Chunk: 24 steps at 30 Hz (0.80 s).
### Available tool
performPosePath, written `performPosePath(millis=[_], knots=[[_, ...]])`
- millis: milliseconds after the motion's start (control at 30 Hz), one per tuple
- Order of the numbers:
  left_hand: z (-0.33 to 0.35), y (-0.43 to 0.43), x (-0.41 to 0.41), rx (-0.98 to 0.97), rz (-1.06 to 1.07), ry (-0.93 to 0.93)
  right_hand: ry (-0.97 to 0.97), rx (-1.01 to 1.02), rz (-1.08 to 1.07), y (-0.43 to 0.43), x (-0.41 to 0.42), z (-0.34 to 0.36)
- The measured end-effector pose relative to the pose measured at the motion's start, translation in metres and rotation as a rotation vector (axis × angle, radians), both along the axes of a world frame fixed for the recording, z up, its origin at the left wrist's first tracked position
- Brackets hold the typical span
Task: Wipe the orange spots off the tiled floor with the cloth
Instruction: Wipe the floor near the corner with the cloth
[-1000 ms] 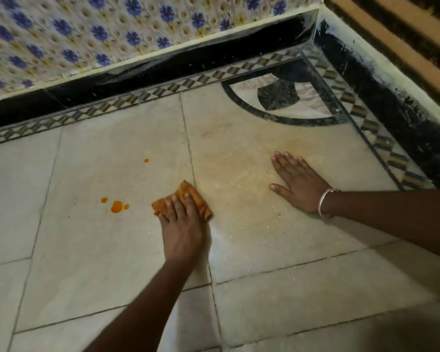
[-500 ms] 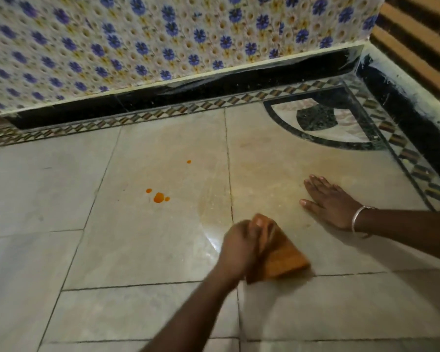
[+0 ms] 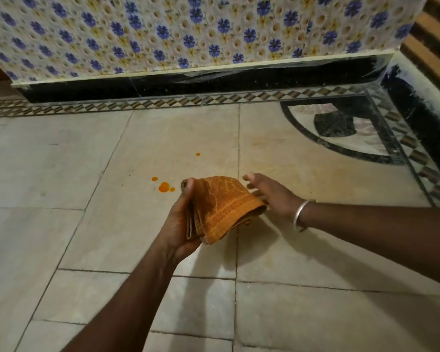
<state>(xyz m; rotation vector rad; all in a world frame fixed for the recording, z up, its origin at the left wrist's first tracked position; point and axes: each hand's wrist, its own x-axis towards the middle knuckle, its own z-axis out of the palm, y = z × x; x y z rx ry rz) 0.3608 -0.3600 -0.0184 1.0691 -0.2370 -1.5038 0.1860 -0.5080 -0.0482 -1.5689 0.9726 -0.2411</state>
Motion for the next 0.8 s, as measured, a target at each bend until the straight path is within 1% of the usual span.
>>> performPosePath(millis=[33, 67, 100, 167, 233, 267, 300, 333, 367, 400, 467, 500, 533, 567, 600, 633, 667, 700, 733, 767, 800], knots=[[0.0, 0.0, 0.001, -0.005, -0.01, -0.024, -0.06, 0.218, -0.022, -0.002, 0.011, 0.005], [0.003, 0.0, 0.002, 0.002, -0.021, -0.043, -0.08, 0.381, -0.024, -0.004, 0.018, 0.009], [0.005, -0.003, 0.002, 0.014, -0.035, -0.056, -0.097, 0.473, -0.007, -0.006, 0.022, 0.012], [0.009, -0.013, 0.005, 0.039, -0.095, -0.129, -0.132, 0.497, 0.008, -0.008, 0.027, 0.011], [0.012, -0.027, 0.008, 0.081, -0.161, -0.321, -0.164, 0.397, -0.077, -0.012, 0.03, 0.008], [0.008, -0.034, 0.01, 0.117, -0.164, -0.447, -0.157, 0.329, -0.109, -0.014, 0.029, 0.006], [0.005, -0.039, 0.013, 0.162, -0.135, -0.581, -0.124, 0.255, -0.111, -0.017, 0.029, 0.006], [-0.004, -0.04, 0.012, 0.216, -0.088, -0.674, -0.069, 0.191, -0.101, -0.018, 0.023, 0.004], [-0.01, -0.04, 0.012, 0.268, -0.054, -0.734, -0.01, 0.129, -0.083, -0.019, 0.019, 0.006], [-0.019, -0.037, 0.009, 0.296, -0.062, -0.738, 0.063, 0.084, -0.057, -0.018, 0.012, 0.003], [-0.038, -0.028, -0.002, 0.321, -0.14, -0.711, 0.199, 0.033, 0.044, -0.014, -0.007, -0.002], [-0.045, -0.021, -0.01, 0.331, -0.157, -0.762, 0.262, -0.009, 0.114, -0.011, -0.017, -0.005], [-0.051, -0.015, -0.016, 0.345, -0.158, -0.91, 0.309, -0.091, 0.165, -0.009, -0.027, -0.009], [-0.057, -0.01, -0.023, 0.357, -0.138, -1.146, 0.331, -0.207, 0.181, -0.007, -0.037, -0.015], [-0.063, -0.003, -0.028, 0.334, -0.086, -1.408, 0.337, -0.359, 0.171, -0.007, -0.045, -0.022], [-0.069, 0.003, -0.036, 0.249, -0.086, -1.595, 0.337, -0.53, 0.155, -0.008, -0.054, -0.031], [-0.074, 0.006, -0.048, 0.151, -0.192, -1.694, 0.355, -0.685, 0.167, -0.01, -0.061, -0.039], [-0.08, 0.006, -0.062, 0.056, -0.381, -1.759, 0.402, -0.782, 0.217, -0.011, -0.068, -0.046], [-0.088, 0.008, -0.075, -0.023, -0.576, -1.818, 0.469, -0.816, 0.298, -0.011, -0.072, -0.053], [-0.098, 0.008, -0.087, -0.073, -0.724, -1.877, 0.54, -0.806, 0.379, -0.009, -0.075, -0.059], [-0.104, 0.007, -0.093, -0.108, -0.793, -1.943, 0.603, -0.789, 0.441, -0.008, -0.077, -0.064]])
